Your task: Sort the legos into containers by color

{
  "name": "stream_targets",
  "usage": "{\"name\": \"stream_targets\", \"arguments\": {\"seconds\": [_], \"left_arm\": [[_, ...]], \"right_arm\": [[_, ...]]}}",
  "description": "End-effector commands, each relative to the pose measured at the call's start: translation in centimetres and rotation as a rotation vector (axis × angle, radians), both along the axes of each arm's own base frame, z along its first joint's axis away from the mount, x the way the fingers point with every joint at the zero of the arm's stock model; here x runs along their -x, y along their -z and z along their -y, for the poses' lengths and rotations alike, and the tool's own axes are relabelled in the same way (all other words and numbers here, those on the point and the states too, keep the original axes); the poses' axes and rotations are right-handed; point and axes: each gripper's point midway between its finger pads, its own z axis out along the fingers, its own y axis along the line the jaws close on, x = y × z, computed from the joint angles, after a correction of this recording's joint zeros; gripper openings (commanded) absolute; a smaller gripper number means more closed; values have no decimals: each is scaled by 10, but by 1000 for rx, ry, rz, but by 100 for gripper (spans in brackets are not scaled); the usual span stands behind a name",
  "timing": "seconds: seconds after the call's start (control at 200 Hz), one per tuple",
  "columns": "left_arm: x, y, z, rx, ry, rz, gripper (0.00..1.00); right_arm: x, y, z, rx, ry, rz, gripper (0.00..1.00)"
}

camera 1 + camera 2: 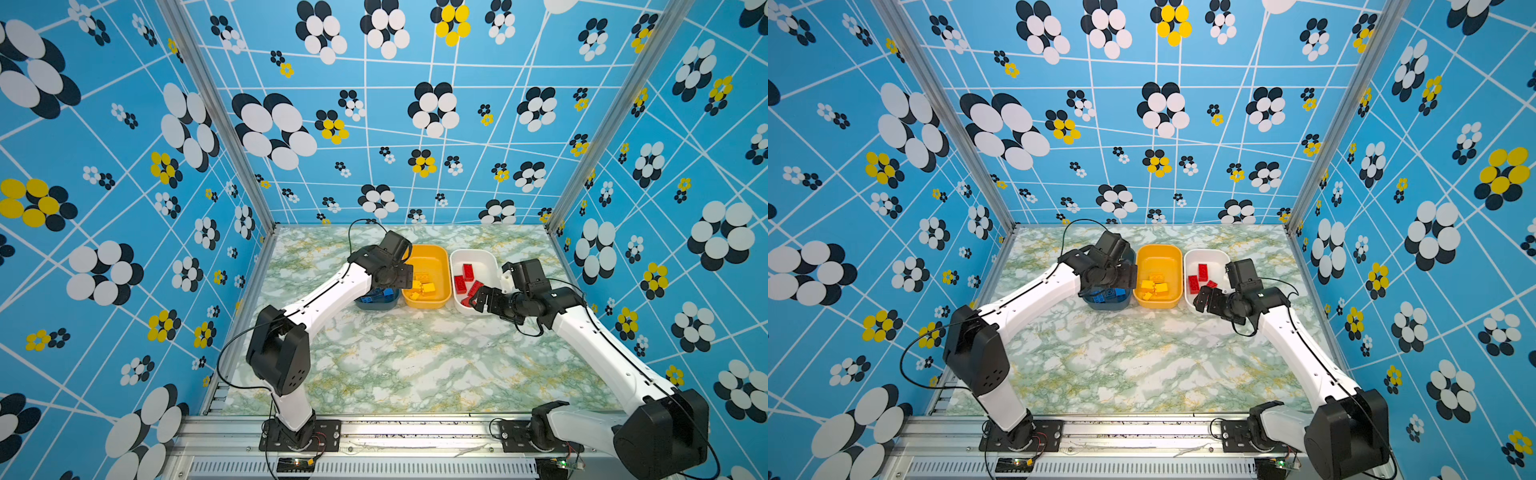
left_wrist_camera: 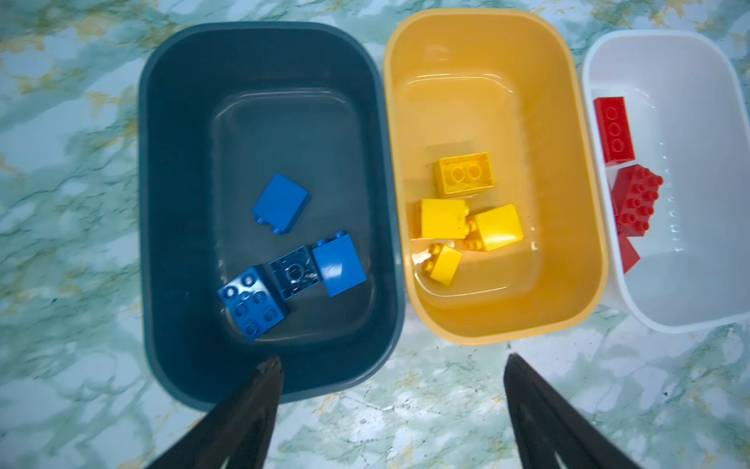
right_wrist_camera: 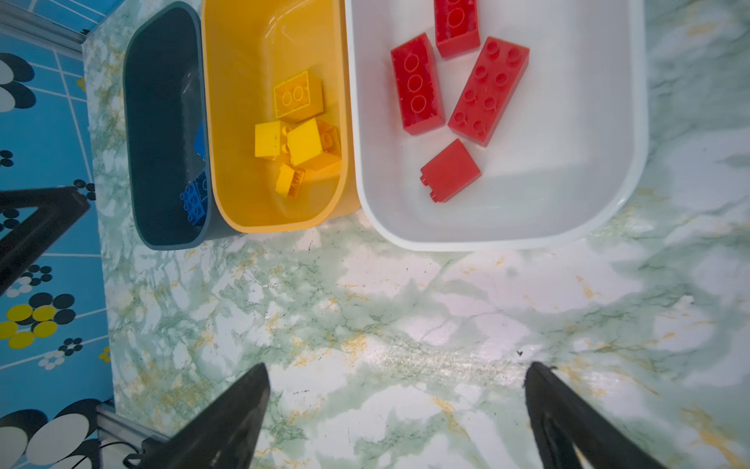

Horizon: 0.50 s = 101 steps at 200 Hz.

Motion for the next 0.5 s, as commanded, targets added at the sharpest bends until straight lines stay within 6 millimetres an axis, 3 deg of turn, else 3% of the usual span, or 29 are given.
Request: {"name": "stream_targets", "arguments": {"seconds": [0.0, 0.11, 0.275, 0.395, 0.5], "left_arm": [[-5, -11, -38, -21, -63, 93, 93], [-3, -4, -80, -53, -108, 150, 96], [2, 11, -146, -92, -183, 259, 97], [9, 15, -186, -119, -228, 334, 97], [16, 22, -213, -142, -261, 388, 96]], "right_arm": [[-32, -17, 17, 96, 22, 139, 99], [-60, -19, 39, 213, 63, 244, 99], [-98, -6, 74, 372, 123, 358, 99], [-108, 5, 91, 441, 137, 432, 99], [-106, 18, 102, 493, 151, 485, 99]]}}
